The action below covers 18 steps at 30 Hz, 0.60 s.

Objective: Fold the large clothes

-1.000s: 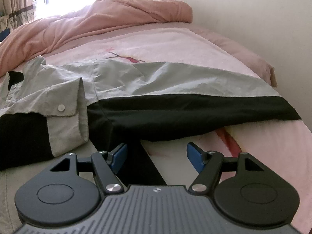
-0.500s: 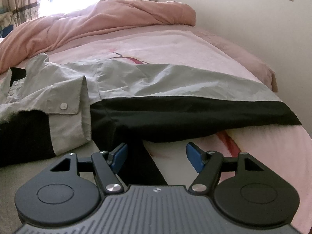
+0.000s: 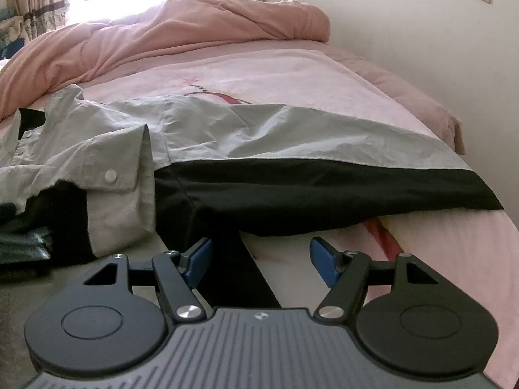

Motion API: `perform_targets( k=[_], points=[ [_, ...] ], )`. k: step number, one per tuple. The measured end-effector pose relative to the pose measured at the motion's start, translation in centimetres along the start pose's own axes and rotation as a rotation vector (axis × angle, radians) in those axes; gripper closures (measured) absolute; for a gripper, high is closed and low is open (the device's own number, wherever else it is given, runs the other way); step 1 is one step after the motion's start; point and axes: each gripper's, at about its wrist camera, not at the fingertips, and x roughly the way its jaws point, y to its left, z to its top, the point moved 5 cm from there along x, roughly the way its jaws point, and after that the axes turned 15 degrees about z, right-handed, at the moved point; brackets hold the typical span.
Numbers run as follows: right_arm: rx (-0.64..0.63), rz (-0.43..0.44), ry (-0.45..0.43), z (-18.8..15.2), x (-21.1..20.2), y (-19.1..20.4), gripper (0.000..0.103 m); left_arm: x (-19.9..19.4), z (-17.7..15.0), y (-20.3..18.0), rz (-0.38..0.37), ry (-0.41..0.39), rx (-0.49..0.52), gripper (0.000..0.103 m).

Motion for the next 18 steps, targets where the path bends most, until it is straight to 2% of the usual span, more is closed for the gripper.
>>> perform_targets(
  k=[2,4,6,7,10,11,13,16,17,18],
  points=[
    [0.001,0.001,0.001,0.0,-0.1,-0.1,0.022,-2.2,-0.3,1.0,0.077,-0.096,-0.031,0.000],
    [0.003,0.000,-0.003,0.0,-0.1,-0.1,0.022,-4.5,-0.2,3.7,0.102,-0.137,-0.088,0.000],
    [0.009,0.001,-0.004,0.1,-0.1,-0.2,0.022,-6.3,-0.2,6.8,0.119,-0.154,-0.129,0.000],
    [0.012,0.004,-0.002,0.1,-0.1,-0.2,0.022,-7.2,-0.5,8.9,0.155,-0.160,-0.144,0.000],
    [0.010,0.007,-0.006,0.1,-0.3,-0.2,0.022,-8.3,-1.7,15.7,0.320,-0.148,-0.196,0.000],
    [0.007,0.005,-0.008,0.2,-0.3,-0.1,0.022,-8.3,-2.3,17.6,0.361,-0.129,-0.211,0.000],
    [0.006,0.006,-0.009,0.1,-0.4,-0.1,0.022,-7.0,-4.1,21.5,0.415,-0.033,-0.243,0.000],
    [0.006,0.012,-0.004,0.1,-0.4,0.0,0.022,-3.5,-7.9,24.9,0.417,0.171,-0.242,0.000],
    [0.002,0.013,0.000,0.0,-0.3,0.1,0.022,-2.6,-9.4,25.2,0.393,0.240,-0.238,0.000],
    [-0.002,0.010,0.000,0.0,-0.3,0.1,0.022,-2.6,-10.7,25.2,0.347,0.245,-0.268,0.000]
  ],
)
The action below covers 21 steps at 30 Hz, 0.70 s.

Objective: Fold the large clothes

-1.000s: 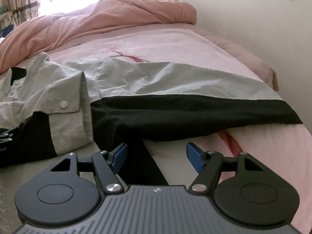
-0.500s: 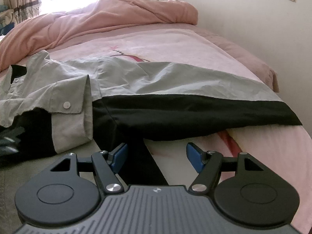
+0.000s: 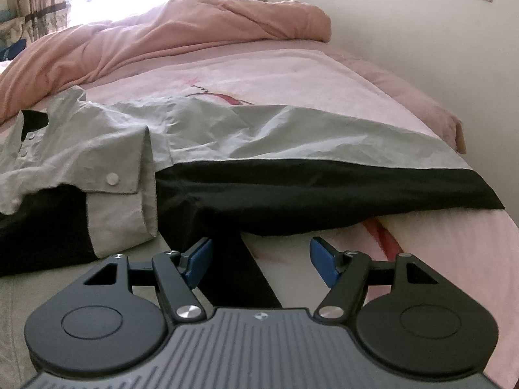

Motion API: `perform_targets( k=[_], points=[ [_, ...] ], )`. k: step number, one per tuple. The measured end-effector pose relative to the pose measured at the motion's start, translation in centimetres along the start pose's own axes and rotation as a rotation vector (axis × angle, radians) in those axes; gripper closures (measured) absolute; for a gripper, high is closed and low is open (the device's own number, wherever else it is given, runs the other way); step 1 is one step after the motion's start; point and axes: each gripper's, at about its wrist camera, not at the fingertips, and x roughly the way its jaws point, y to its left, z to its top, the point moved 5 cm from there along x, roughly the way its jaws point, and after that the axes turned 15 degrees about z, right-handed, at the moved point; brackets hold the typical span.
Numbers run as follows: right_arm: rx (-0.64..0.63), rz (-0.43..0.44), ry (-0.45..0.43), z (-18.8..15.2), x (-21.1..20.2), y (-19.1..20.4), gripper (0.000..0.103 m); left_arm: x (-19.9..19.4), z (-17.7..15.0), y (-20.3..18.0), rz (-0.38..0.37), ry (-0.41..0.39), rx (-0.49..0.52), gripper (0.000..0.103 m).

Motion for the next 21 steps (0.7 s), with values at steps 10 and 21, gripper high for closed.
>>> perform_targets(
  k=[10,21],
  points=[
    [0.045,0.014,-0.016,-0.3,-0.4,-1.4,0.022,-8.4,-3.4,3.0,0.034,-0.111,0.044,0.000],
    [0.547,-0.024,-0.184,-1.9,-5.5,-23.0,0.014,-12.0,-3.3,5.5,0.025,-0.182,-0.094,0.000]
  ],
)
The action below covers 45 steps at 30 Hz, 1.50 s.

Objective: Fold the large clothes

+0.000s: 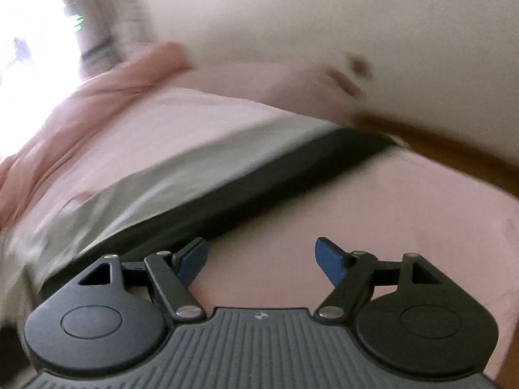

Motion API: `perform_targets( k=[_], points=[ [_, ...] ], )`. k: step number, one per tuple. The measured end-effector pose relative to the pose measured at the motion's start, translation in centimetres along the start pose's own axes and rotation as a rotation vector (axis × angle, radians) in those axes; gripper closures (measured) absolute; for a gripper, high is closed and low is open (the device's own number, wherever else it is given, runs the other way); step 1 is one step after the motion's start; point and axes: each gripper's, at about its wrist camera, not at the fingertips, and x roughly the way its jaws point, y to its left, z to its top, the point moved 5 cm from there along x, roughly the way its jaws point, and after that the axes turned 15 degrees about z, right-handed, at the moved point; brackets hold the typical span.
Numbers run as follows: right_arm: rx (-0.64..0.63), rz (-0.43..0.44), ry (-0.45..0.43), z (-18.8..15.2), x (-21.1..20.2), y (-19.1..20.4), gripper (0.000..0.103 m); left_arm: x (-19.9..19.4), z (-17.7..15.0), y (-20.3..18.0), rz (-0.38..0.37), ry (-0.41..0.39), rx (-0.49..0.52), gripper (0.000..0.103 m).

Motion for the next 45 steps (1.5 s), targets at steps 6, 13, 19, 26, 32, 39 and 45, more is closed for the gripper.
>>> perform_targets(
  k=[6,13,19,26,32,39,45],
  points=[
    [0.259,0.019,-0.032,5.0,3.3,-6.6,0.017,1.0,0.1,0.7,0.034,0.014,-0.007,0.000],
    [0.096,-0.123,-0.113,7.8,6.2,-3.6,0.100,1.3,0.3,1.1,0.058,0.004,-0.010,0.000],
    [-0.222,0.101,-0.252,4.8,0.8,6.4,0.101,1.6,0.3,0.8,0.065,0.014,0.000,0.000],
    [-0.200,0.079,-0.041,-3.8,4.8,4.9,0.100,0.9,0.0,-0.2,0.042,0.007,0.051,0.000],
    [-0.206,0.208,-0.065,-4.4,3.6,4.3,0.052,1.0,-0.2,-0.3,0.039,0.011,0.071,0.000],
    [-0.057,0.114,-0.238,-1.8,-0.4,0.1,0.039,0.8,0.1,-1.0,0.029,0.002,0.071,0.000],
    [0.174,0.148,-0.151,1.0,3.4,-5.2,0.038,1.3,-0.2,-1.2,0.070,0.010,0.095,0.000]
  ],
)
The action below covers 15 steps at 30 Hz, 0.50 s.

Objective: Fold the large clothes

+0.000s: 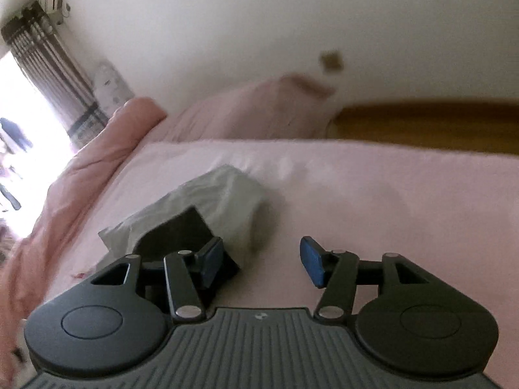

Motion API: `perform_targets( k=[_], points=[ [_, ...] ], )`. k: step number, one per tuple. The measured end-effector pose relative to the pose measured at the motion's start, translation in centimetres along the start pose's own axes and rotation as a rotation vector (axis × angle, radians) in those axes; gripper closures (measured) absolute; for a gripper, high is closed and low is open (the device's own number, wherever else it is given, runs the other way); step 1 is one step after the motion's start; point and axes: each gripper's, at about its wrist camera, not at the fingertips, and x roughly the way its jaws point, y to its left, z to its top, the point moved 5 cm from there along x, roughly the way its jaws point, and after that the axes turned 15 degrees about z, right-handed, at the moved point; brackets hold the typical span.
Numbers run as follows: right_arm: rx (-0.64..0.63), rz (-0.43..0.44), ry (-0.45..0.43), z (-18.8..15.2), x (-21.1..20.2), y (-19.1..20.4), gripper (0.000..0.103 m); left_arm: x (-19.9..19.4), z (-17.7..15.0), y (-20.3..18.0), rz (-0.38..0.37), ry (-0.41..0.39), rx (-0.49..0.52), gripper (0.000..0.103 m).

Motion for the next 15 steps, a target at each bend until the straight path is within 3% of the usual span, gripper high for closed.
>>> perform_targets(
  k=[4,6,7,8,9,12,15],
  points=[
    [0.087,0.015,0.000,1.3,1.6,-0.1,0.028,0.6,-0.2,0.9,-0.004,0.017,-0.025,0.000],
    [0.210,0.079,0.005,1.7,2.2,0.0,0.030,0.7,-0.2,1.1,-0.001,0.020,-0.033,0.000],
    [0.267,0.143,0.018,1.7,2.4,0.1,0.036,0.7,-0.2,1.2,0.002,0.020,-0.033,0.000],
    [0.288,0.178,0.024,1.8,2.3,0.0,0.065,0.7,-0.2,1.2,0.004,0.021,-0.031,0.000],
    [0.277,0.184,0.026,1.6,2.3,0.4,0.073,0.7,-0.2,1.2,0.004,0.020,-0.029,0.000],
    [0.156,0.128,-0.044,1.9,0.8,1.9,0.085,0.6,-0.3,1.1,0.002,0.018,-0.019,0.000],
    [0.056,0.094,-0.138,2.8,-1.3,3.4,0.089,0.4,-0.4,1.3,0.005,0.012,-0.008,0.000]
  ],
)
